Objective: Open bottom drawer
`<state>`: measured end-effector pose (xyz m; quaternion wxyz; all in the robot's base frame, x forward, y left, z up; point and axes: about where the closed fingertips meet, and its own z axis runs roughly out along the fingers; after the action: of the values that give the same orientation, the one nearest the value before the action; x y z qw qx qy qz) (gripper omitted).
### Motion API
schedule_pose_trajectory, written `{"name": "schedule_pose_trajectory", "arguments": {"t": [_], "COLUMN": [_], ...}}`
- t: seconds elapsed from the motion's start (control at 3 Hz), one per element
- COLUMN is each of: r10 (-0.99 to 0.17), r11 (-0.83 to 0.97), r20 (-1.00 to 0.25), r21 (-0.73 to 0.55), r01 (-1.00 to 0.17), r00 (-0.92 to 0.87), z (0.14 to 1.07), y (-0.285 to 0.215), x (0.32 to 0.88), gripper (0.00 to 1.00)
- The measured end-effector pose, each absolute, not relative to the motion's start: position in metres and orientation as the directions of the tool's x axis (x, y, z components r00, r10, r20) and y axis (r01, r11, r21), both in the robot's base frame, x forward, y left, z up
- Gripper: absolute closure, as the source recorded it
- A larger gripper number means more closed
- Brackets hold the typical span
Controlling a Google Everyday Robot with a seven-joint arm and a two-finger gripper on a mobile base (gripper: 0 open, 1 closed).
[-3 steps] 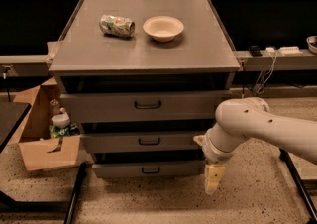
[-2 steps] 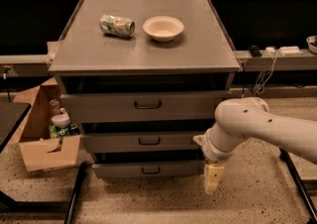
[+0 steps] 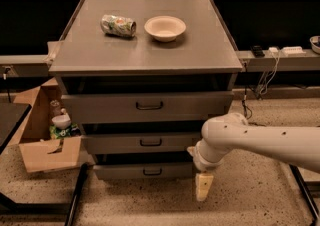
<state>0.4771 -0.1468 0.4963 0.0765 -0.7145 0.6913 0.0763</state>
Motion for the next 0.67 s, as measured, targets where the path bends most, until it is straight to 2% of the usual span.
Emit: {"name": "schedule_pose_trajectory", "arguments": {"t": [0.67], "r10": [-0.950], "r11": [-0.066], "r20": [-0.309], "r21": [0.034], "r01": [-0.997], "r00": [0.052], "z": [0.388], "y": [-0.129], "x": [0.490], "gripper": [0.00]}}
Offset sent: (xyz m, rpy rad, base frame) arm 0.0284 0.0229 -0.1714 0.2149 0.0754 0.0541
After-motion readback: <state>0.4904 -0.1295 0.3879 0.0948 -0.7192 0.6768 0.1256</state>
